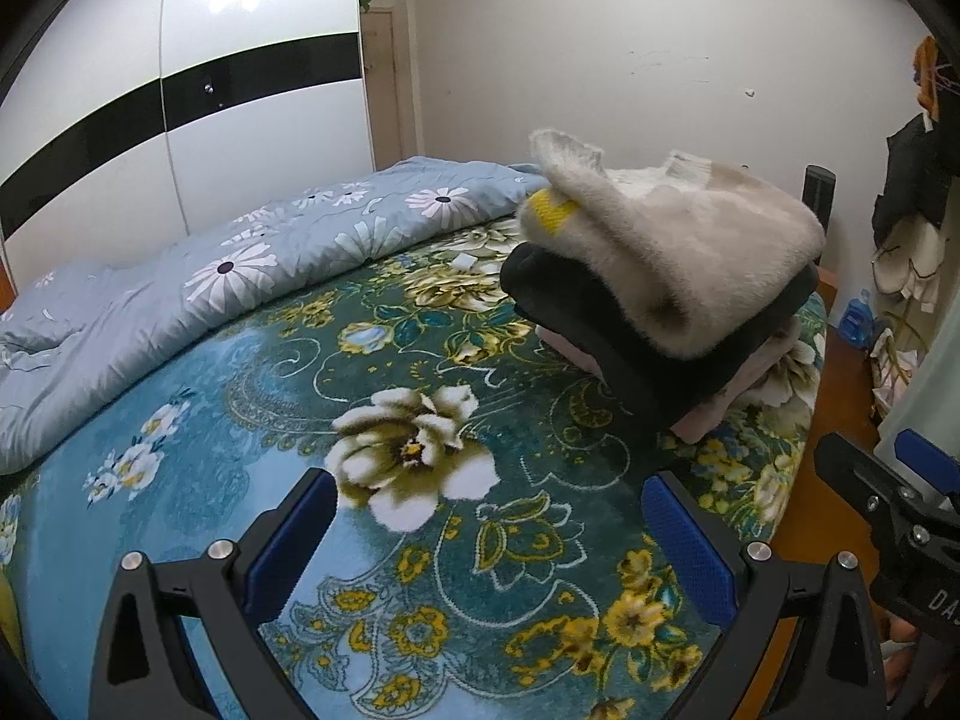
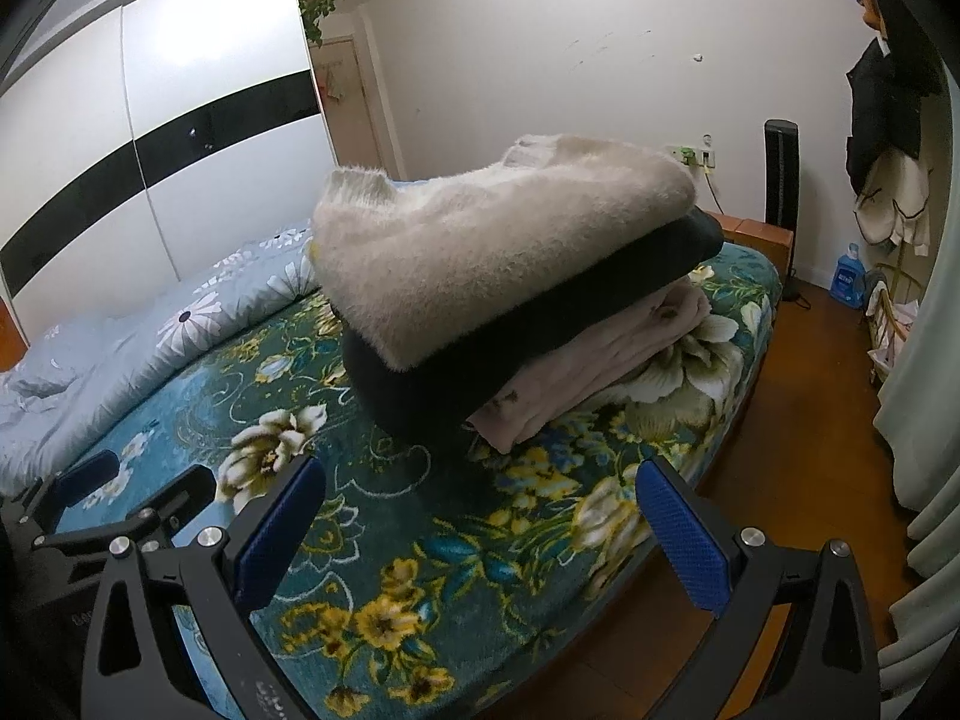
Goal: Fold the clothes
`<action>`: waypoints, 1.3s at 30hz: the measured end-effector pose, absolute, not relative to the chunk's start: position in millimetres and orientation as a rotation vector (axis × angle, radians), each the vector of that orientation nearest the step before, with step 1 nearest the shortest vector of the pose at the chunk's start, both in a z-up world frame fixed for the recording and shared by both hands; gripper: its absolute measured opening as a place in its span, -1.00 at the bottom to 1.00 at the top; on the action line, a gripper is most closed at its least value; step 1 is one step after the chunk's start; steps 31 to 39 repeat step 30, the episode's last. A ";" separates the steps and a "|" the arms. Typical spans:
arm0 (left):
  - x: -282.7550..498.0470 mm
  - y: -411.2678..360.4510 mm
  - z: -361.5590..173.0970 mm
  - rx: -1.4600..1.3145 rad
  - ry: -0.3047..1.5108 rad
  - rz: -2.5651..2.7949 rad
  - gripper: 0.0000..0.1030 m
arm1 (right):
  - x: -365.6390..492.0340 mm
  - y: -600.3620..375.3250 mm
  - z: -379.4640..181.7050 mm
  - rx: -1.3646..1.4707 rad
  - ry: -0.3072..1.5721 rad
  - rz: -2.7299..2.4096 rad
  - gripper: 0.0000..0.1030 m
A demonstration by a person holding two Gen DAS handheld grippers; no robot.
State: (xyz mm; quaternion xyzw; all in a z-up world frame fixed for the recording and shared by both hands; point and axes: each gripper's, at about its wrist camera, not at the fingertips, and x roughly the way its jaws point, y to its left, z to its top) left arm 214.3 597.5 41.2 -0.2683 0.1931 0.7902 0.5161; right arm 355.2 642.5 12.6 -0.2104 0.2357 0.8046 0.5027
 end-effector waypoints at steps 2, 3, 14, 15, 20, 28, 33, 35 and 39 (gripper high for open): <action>214.4 597.1 41.5 -0.643 0.464 1.899 1.00 | 353.7 642.5 11.8 -0.517 0.568 1.947 1.00; 214.5 597.0 41.4 -0.643 0.465 1.899 1.00 | 352.7 642.6 11.3 -0.523 0.567 1.948 1.00; 214.7 597.2 38.9 -0.656 0.476 1.891 1.00 | 347.4 640.6 8.0 -0.553 0.559 1.960 1.00; 214.6 597.3 38.7 -0.657 0.476 1.891 1.00 | 347.3 640.7 7.9 -0.554 0.560 1.961 1.00; 215.0 597.4 36.8 -0.667 0.483 1.889 1.00 | 347.3 640.2 6.8 -0.560 0.563 1.958 1.00; 216.7 596.4 36.0 -0.664 0.491 1.889 1.00 | 348.7 640.0 5.5 -0.563 0.573 1.954 1.00; 217.7 594.9 38.0 -0.642 0.487 1.908 1.00 | 348.8 639.9 5.7 -0.565 0.573 1.954 1.00; 217.7 594.9 38.0 -0.642 0.487 1.908 1.00 | 348.8 639.9 5.7 -0.565 0.573 1.954 1.00; 217.7 594.9 38.0 -0.642 0.487 1.908 1.00 | 348.8 639.9 5.7 -0.565 0.573 1.954 1.00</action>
